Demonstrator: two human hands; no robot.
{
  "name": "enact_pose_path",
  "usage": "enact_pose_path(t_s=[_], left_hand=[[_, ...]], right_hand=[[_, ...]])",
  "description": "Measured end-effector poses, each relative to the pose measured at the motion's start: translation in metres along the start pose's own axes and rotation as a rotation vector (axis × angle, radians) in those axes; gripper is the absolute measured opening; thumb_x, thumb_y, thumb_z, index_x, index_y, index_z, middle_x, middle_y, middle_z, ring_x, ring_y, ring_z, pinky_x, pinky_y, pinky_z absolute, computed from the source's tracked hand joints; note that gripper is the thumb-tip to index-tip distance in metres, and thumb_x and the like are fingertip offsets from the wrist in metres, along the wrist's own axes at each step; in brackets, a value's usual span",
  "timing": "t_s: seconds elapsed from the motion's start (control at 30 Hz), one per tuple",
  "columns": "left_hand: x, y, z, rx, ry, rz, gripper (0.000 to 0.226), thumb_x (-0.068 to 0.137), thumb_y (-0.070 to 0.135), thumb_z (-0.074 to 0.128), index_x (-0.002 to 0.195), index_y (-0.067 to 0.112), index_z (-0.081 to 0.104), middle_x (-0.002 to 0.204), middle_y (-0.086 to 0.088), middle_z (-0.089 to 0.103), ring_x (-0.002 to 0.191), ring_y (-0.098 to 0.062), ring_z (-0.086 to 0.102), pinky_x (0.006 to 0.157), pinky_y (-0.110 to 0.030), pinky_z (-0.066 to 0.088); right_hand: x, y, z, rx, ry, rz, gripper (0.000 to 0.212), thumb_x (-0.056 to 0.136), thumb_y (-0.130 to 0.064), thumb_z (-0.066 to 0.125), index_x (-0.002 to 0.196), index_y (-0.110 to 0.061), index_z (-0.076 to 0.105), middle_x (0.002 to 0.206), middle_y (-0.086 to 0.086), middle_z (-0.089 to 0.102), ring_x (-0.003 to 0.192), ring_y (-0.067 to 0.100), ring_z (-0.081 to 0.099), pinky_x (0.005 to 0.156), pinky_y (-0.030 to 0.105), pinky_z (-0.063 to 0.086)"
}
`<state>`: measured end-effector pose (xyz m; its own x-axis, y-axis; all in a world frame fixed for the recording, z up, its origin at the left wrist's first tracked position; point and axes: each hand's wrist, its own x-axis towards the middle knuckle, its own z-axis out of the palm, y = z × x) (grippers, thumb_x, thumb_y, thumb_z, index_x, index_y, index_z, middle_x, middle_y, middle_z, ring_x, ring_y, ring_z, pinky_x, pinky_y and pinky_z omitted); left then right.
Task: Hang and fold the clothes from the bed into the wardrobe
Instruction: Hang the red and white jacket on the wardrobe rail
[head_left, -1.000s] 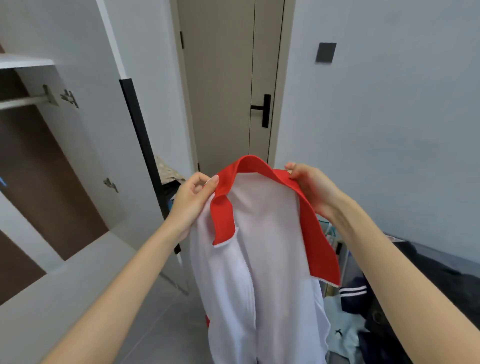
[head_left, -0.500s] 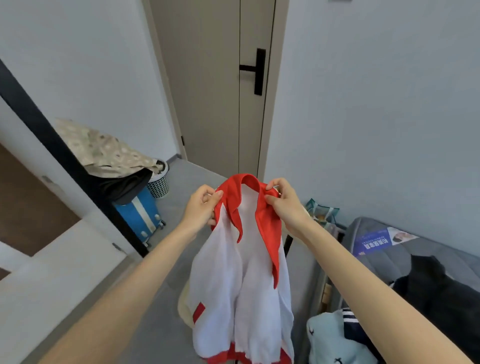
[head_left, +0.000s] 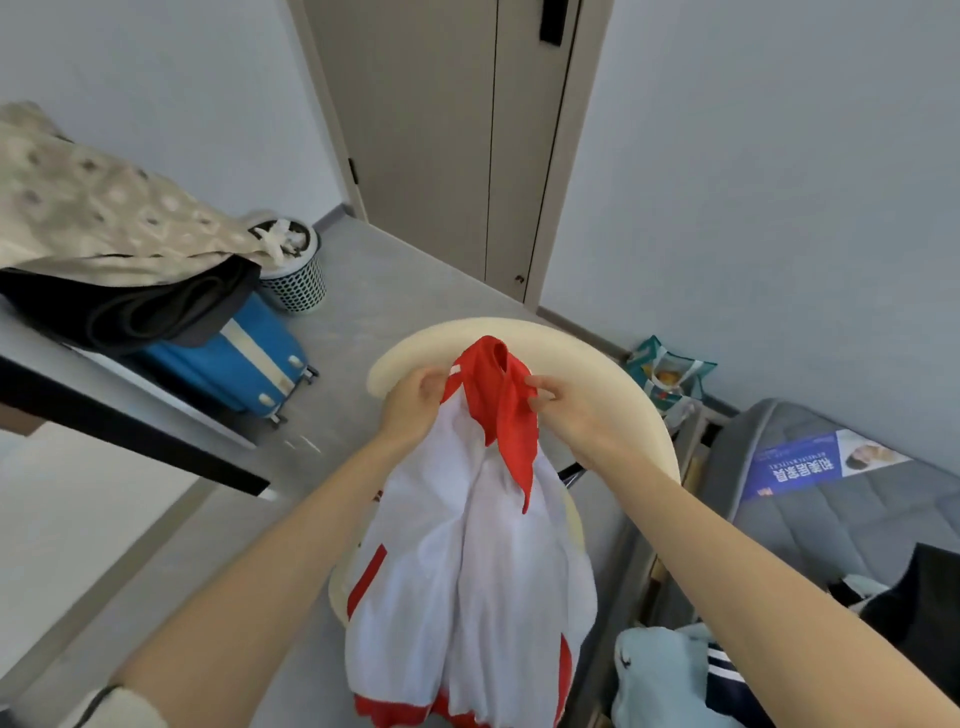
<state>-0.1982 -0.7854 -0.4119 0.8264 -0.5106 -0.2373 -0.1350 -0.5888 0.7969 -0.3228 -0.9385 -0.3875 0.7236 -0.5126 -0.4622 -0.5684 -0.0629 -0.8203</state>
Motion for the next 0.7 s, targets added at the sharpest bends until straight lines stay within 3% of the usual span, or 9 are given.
enact_pose_path(t_s=[0.1, 0.17, 0.3, 0.37, 0.57, 0.7], left_hand=[[-0.010, -0.028, 0.015, -0.111, -0.079, -0.039, 0.032, 0.094, -0.006, 0.047, 0.124, -0.002, 0.057, 0.127, -0.014, 0.060, 0.117, -0.025, 0.057, 0.097, -0.027, 0.041], [-0.023, -0.048, 0.023, -0.157, -0.113, -0.097, 0.035, 0.094, -0.006, 0.045, 0.128, 0.000, 0.053, 0.130, -0.015, 0.058, 0.121, -0.024, 0.054, 0.103, -0.030, 0.039], [-0.052, -0.085, 0.036, -0.155, -0.129, -0.133, 0.030, 0.097, 0.000, 0.046, 0.125, 0.005, 0.057, 0.126, -0.011, 0.060, 0.115, -0.019, 0.056, 0.098, -0.024, 0.040], [-0.070, -0.100, 0.040, -0.153, -0.142, -0.141, 0.027, 0.098, 0.004, 0.046, 0.122, 0.009, 0.059, 0.124, -0.009, 0.061, 0.114, -0.018, 0.057, 0.094, -0.021, 0.040], [-0.138, -0.149, 0.054, -0.139, -0.198, -0.201, 0.022, 0.100, 0.023, 0.046, 0.116, 0.034, 0.056, 0.117, 0.007, 0.061, 0.097, 0.003, 0.054, 0.069, -0.002, 0.038], [-0.186, -0.191, 0.076, -0.118, -0.213, -0.203, 0.025, 0.101, 0.019, 0.045, 0.122, 0.029, 0.055, 0.118, 0.006, 0.060, 0.107, -0.005, 0.052, 0.077, -0.003, 0.036]], right_hand=[[0.005, 0.029, 0.009, 0.057, -0.084, 0.091, 0.046, 0.096, 0.002, 0.042, 0.141, -0.007, 0.047, 0.116, 0.009, 0.060, 0.099, 0.022, 0.058, 0.077, 0.026, 0.048], [0.002, 0.048, 0.015, 0.086, -0.100, 0.129, 0.042, 0.097, 0.000, 0.043, 0.137, -0.007, 0.051, 0.117, 0.005, 0.059, 0.100, 0.015, 0.055, 0.078, 0.021, 0.046], [-0.012, 0.090, 0.029, 0.041, -0.109, 0.182, 0.038, 0.096, -0.002, 0.043, 0.130, -0.010, 0.057, 0.132, -0.001, 0.055, 0.123, 0.018, 0.051, 0.103, 0.032, 0.043], [-0.024, 0.112, 0.037, 0.028, -0.079, 0.235, 0.037, 0.096, -0.003, 0.044, 0.129, -0.012, 0.059, 0.134, -0.001, 0.055, 0.123, 0.018, 0.050, 0.109, 0.037, 0.040], [-0.072, 0.176, 0.066, 0.044, -0.020, 0.352, 0.027, 0.098, -0.010, 0.047, 0.117, -0.019, 0.064, 0.120, 0.000, 0.055, 0.113, 0.023, 0.053, 0.104, 0.037, 0.043], [-0.108, 0.229, 0.089, 0.013, 0.024, 0.394, 0.027, 0.097, -0.008, 0.046, 0.120, -0.015, 0.060, 0.120, 0.004, 0.054, 0.111, 0.023, 0.051, 0.095, 0.034, 0.043]])
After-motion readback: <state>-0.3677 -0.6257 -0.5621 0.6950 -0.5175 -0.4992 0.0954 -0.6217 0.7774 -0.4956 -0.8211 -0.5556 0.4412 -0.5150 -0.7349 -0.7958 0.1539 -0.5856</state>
